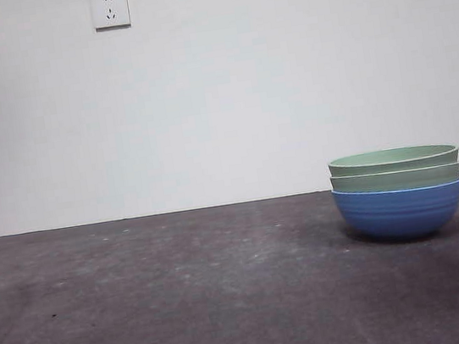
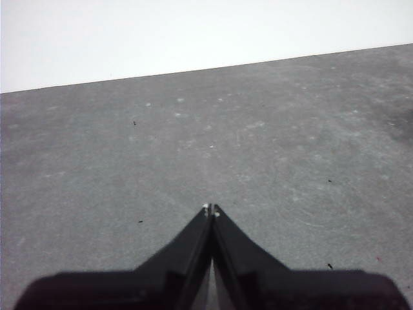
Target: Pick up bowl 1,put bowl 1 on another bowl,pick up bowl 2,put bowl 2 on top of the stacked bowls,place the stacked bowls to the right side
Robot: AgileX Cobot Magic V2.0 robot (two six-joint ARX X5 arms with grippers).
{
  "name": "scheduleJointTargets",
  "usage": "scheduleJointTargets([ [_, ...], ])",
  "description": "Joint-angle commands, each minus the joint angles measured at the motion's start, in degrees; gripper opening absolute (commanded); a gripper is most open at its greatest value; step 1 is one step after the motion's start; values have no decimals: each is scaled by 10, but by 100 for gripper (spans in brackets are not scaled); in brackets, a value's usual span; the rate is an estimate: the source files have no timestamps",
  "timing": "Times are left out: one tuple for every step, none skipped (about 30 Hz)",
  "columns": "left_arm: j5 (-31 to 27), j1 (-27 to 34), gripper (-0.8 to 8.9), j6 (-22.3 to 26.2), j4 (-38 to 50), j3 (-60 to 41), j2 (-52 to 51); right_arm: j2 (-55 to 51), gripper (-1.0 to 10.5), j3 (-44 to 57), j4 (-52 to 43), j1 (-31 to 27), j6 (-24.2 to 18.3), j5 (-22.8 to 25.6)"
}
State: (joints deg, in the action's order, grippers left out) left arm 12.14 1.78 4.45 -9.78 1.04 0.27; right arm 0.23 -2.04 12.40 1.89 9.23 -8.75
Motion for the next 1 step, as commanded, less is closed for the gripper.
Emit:
scheduleJointTargets([
  [-1,2,-4,-3,3,-9,-2,-1,3,8,-2,0,3,2],
])
